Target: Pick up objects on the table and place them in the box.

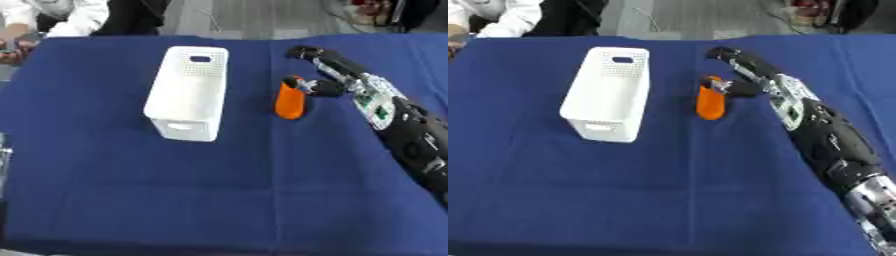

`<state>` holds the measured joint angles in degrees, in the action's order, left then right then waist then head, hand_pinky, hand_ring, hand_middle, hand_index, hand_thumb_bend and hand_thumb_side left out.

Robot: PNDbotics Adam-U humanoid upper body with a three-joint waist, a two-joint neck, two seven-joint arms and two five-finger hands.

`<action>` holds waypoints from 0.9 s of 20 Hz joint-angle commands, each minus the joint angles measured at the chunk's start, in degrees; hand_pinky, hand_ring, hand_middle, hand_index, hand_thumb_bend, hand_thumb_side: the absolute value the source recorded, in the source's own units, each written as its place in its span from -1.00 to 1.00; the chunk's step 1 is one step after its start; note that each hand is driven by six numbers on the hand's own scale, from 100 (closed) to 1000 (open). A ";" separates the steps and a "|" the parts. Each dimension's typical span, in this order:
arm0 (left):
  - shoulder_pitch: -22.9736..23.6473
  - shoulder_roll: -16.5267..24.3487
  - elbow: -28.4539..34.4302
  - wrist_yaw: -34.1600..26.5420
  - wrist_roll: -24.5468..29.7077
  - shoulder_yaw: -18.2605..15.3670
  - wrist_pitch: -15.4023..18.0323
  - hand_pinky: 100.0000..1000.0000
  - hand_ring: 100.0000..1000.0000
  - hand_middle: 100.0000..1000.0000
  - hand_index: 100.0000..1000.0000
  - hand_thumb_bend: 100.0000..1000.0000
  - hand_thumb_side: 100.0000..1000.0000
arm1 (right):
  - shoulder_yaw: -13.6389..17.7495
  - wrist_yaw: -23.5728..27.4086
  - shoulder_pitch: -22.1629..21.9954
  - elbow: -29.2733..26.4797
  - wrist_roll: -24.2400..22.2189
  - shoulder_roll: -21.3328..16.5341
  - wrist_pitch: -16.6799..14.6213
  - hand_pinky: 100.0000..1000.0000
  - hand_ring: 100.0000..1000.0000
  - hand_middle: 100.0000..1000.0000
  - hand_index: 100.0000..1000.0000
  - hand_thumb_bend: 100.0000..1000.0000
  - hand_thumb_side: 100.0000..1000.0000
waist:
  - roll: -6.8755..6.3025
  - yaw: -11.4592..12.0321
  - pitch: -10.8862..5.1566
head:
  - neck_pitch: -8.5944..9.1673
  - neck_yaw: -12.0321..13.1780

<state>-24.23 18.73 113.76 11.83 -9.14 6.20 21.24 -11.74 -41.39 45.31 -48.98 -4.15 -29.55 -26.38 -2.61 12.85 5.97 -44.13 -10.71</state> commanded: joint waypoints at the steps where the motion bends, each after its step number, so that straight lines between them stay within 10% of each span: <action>1: -1.06 0.28 0.84 -0.17 0.25 -0.08 0.07 1.00 0.86 0.98 0.88 -0.71 0.67 | -0.09 0.52 1.36 -0.78 -0.56 0.00 0.10 0.74 0.74 0.83 0.87 -0.16 1.00 | 0.00 0.21 -0.51 | 0.02 0.74; 18: -1.45 0.14 0.84 -0.42 0.89 0.24 0.16 1.00 0.86 0.98 0.88 -0.72 0.67 | 0.35 -3.03 3.60 1.77 -0.36 2.09 1.19 0.75 0.74 0.82 0.85 -0.22 1.00 | 0.03 0.79 -0.07 | 0.02 2.52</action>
<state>-24.57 18.69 113.76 11.74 -8.45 6.55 21.21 -11.78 -44.19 47.34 -46.85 -4.57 -26.63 -25.19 -2.57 13.56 6.59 -44.15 -8.87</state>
